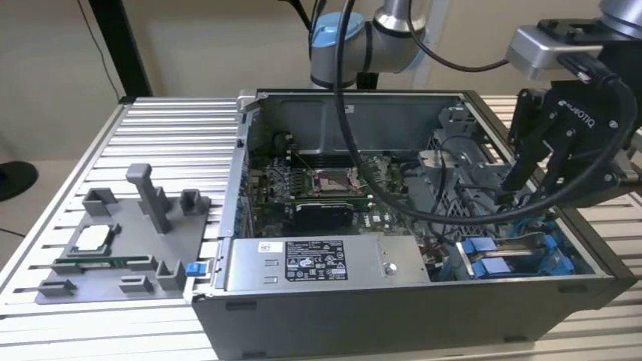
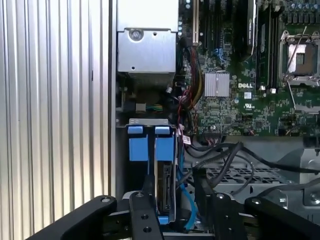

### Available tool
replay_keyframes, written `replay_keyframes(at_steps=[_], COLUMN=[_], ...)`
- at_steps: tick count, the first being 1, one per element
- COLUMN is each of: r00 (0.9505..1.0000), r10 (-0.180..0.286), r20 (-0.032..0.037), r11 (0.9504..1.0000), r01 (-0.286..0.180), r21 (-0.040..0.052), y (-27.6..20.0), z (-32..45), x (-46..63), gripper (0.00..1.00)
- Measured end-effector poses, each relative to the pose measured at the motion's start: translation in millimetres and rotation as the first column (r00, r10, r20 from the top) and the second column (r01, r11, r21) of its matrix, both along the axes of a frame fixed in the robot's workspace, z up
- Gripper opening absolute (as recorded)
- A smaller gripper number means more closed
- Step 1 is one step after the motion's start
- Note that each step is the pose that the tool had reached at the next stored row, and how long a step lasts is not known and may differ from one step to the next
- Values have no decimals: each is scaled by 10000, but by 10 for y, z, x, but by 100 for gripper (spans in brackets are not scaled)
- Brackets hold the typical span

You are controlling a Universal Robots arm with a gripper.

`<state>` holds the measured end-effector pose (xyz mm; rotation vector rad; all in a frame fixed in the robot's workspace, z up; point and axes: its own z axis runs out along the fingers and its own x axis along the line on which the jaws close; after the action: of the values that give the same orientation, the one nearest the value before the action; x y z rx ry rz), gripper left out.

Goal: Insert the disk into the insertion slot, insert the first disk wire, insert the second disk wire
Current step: 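Insert the disk into the insertion slot, then insert the first disk wire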

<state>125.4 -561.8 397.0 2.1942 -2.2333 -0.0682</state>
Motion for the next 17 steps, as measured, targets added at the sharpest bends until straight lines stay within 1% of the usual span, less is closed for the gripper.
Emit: replay_keyframes(at_steps=[2,4,5,8,9,12,13,15,17], r00=[10000,9999,9998,9990,9987,9984,9983,9982,9982], r10=[-1,79,155,374,429,481,480,481,481], r20=[16,69,104,242,273,305,318,350,368], r11=[10000,10000,9999,9993,9991,9988,9988,9988,9988], r01=[1,-79,-155,-374,-429,-480,-480,-480,-481], r21=[0,2,0,-16,-16,-17,-19,-21,-18], y=[56,85,97,141,153,159,160,160,160], z=[-9,-37,-50,-85,-94,-110,-113,-120,-127], x=[-52,-66,-67,-68,-69,-69,-70,-71,-71], gripper=[100,100,100,100,100,100,0,0,0])
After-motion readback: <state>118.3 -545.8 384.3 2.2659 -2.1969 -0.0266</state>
